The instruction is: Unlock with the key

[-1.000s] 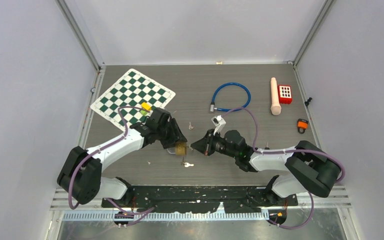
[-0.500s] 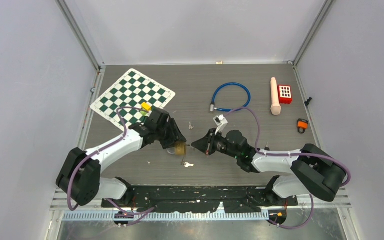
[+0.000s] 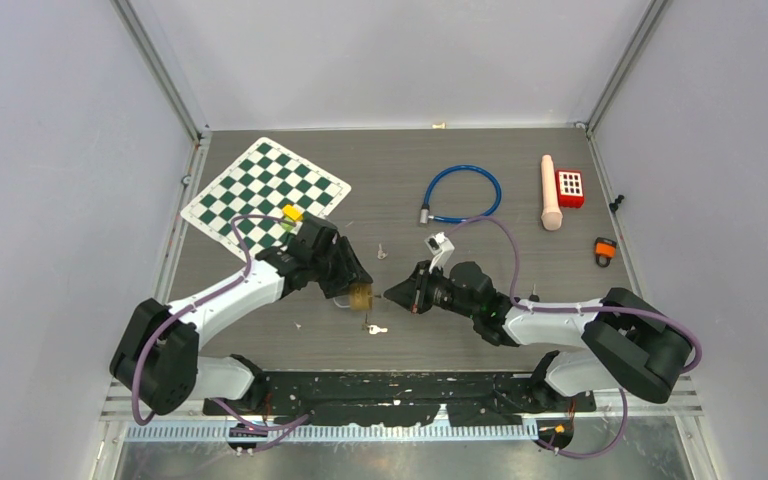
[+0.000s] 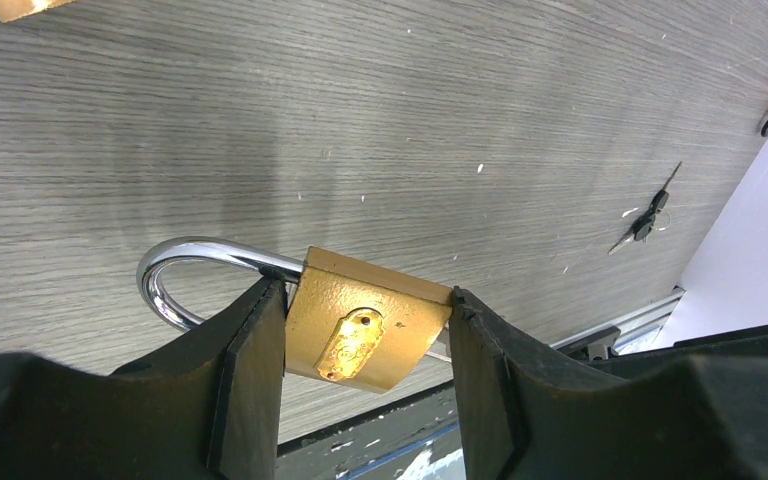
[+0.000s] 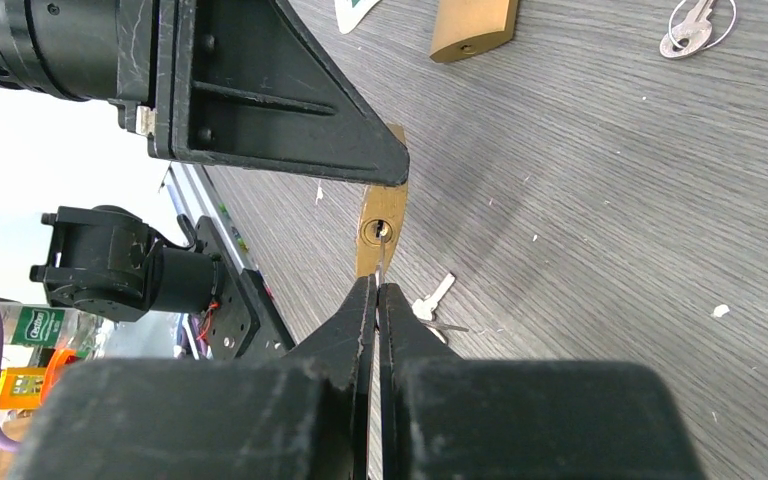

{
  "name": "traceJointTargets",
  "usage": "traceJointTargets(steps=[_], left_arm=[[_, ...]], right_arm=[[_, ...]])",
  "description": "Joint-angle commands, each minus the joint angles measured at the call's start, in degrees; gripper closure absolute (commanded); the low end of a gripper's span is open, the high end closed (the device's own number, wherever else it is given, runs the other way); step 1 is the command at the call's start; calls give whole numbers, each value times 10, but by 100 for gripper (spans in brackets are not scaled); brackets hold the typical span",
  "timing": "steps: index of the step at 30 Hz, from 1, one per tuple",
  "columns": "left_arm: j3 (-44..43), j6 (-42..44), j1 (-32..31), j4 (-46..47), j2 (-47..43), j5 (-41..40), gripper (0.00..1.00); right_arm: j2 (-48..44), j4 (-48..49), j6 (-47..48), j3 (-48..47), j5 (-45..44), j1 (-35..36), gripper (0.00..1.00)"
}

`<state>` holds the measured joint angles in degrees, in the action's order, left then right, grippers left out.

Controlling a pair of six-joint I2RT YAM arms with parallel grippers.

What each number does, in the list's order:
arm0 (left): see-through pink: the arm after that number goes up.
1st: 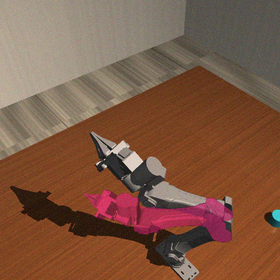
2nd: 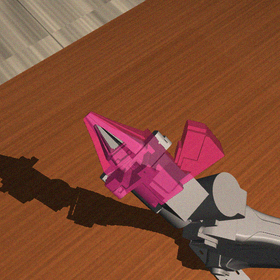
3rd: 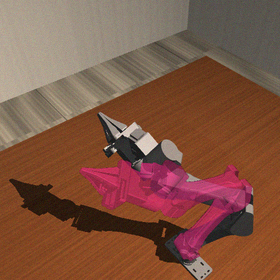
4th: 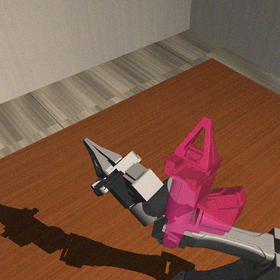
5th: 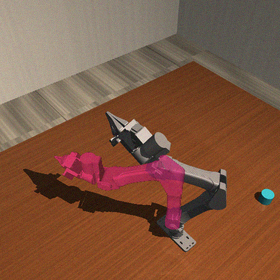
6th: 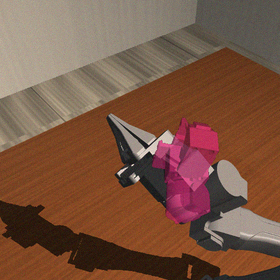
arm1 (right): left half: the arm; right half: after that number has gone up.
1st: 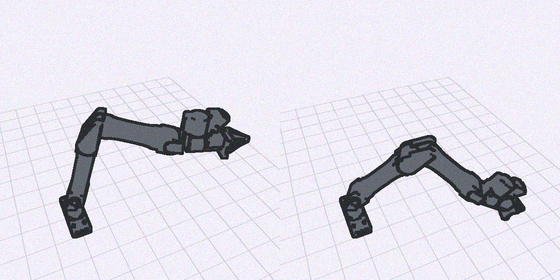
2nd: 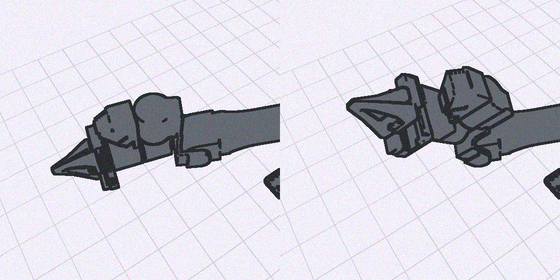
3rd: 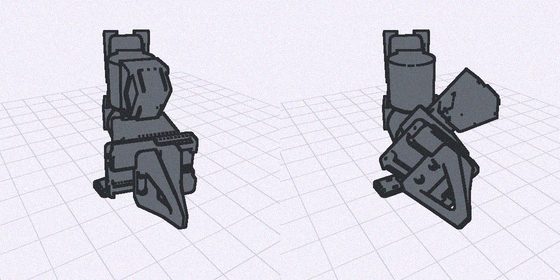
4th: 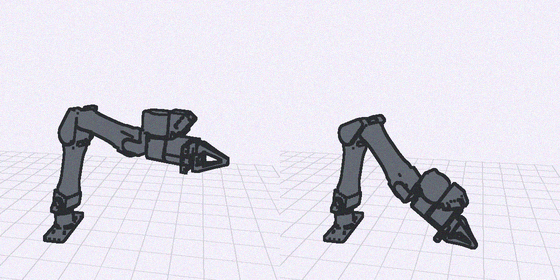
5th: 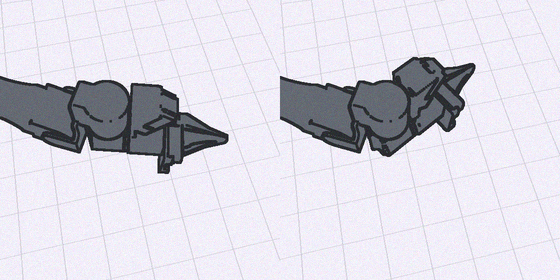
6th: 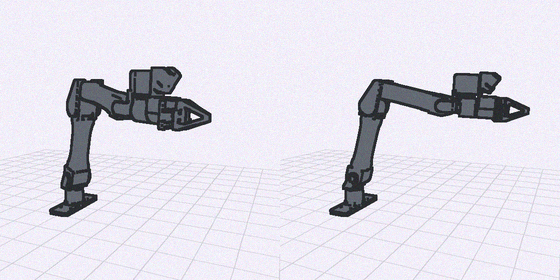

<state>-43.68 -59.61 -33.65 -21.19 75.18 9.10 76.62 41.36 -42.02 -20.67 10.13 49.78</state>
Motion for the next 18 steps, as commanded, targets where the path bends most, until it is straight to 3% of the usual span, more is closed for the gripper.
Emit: traceJointTargets(steps=[1, 18], left_arm=[[-8, -9, 3, 51, -30, 22, 100], [-5, -6, 3, 60, -28, 29, 100]], right_arm=[[-10, 11, 0, -11, -10, 4, 95], [-18, 54, -16, 4, -17, 4, 95]])
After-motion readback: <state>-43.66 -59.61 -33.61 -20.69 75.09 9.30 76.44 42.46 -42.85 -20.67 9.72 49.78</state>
